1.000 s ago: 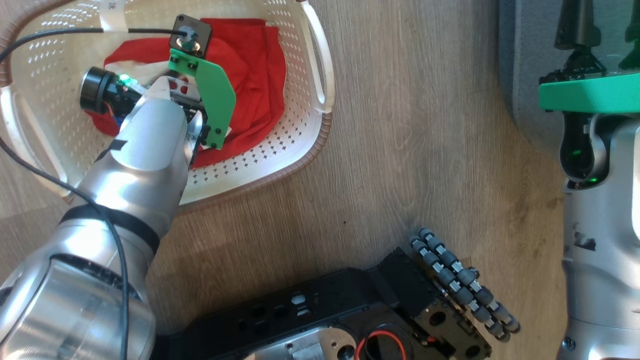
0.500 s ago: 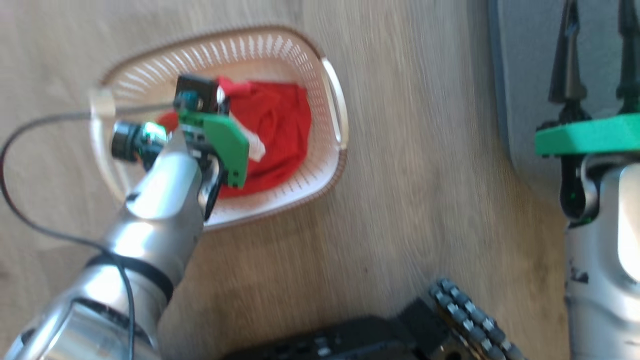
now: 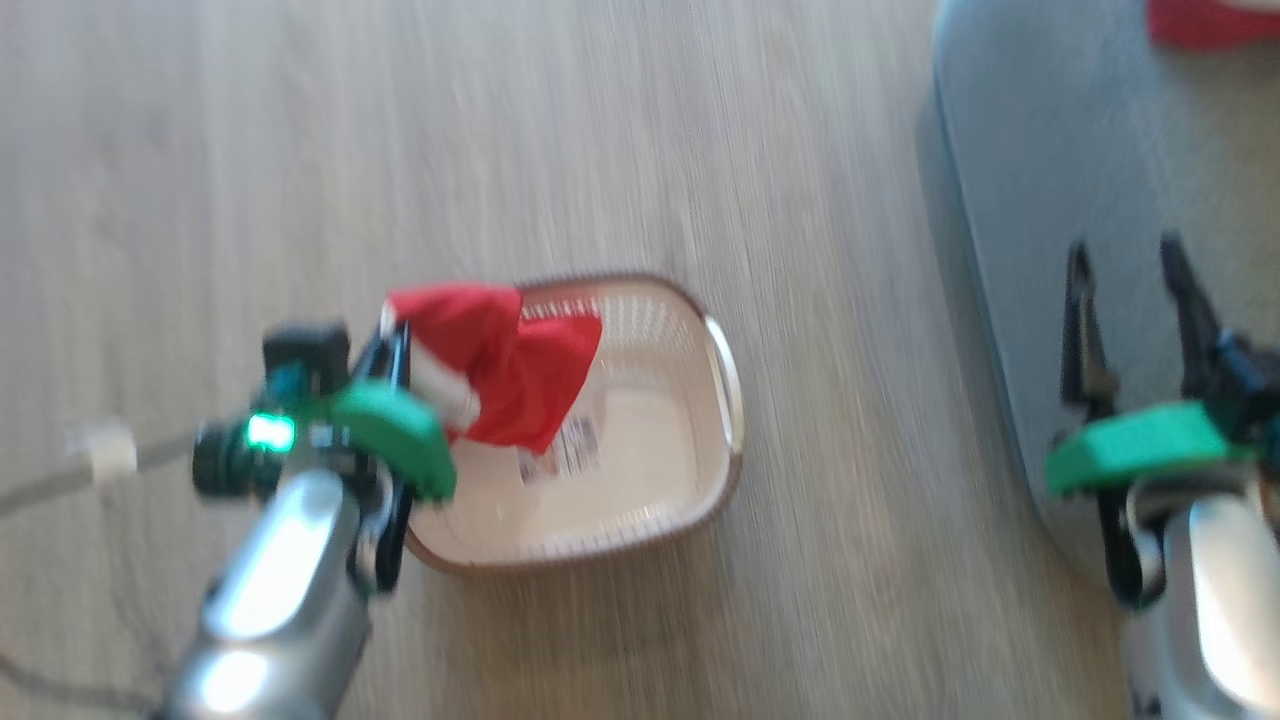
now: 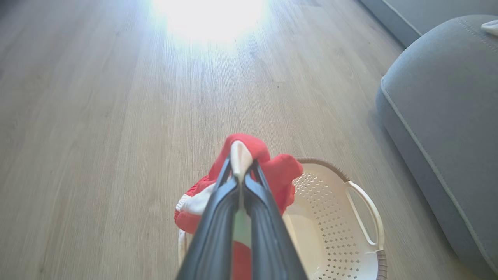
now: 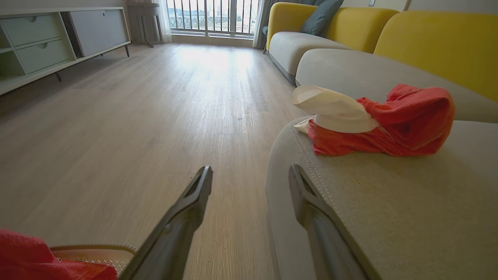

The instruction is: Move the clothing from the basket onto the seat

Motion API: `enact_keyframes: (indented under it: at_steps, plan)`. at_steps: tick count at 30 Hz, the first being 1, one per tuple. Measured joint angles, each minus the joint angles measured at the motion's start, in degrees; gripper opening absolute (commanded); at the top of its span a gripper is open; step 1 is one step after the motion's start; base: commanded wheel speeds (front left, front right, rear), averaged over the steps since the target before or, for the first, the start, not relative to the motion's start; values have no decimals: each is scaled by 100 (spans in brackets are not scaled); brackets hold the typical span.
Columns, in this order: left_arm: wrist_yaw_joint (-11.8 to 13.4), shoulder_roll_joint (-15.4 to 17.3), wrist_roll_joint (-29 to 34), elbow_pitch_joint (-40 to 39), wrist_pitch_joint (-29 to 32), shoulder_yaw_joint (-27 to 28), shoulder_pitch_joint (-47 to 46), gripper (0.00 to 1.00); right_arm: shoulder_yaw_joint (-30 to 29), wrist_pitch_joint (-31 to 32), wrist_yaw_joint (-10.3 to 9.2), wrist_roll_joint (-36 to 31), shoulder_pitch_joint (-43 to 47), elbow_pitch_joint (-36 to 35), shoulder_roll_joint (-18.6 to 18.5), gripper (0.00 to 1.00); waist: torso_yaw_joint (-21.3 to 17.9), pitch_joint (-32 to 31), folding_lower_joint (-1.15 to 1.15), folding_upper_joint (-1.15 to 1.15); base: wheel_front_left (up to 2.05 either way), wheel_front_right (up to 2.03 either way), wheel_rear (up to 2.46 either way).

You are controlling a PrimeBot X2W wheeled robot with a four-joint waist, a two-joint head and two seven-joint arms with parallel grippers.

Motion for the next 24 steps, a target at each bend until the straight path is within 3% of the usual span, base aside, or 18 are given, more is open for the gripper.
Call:
enact_keyframes:
  at_steps: [7,12,24]
  plan:
    - [279,203,410,-1363,0,610,1405,0,-15,0,0,-132,799,98,27,100,223,-1077,0,0,0,0,0]
    - [313,245,532,-1763,0,775,1922,0,103,0,0,-169,943,120,66,100,316,-1624,0,0,0,0,0]
    - [357,316,576,-2064,0,934,2226,0,165,0,0,-207,1043,116,75,100,322,-1883,0,0,0,0,0]
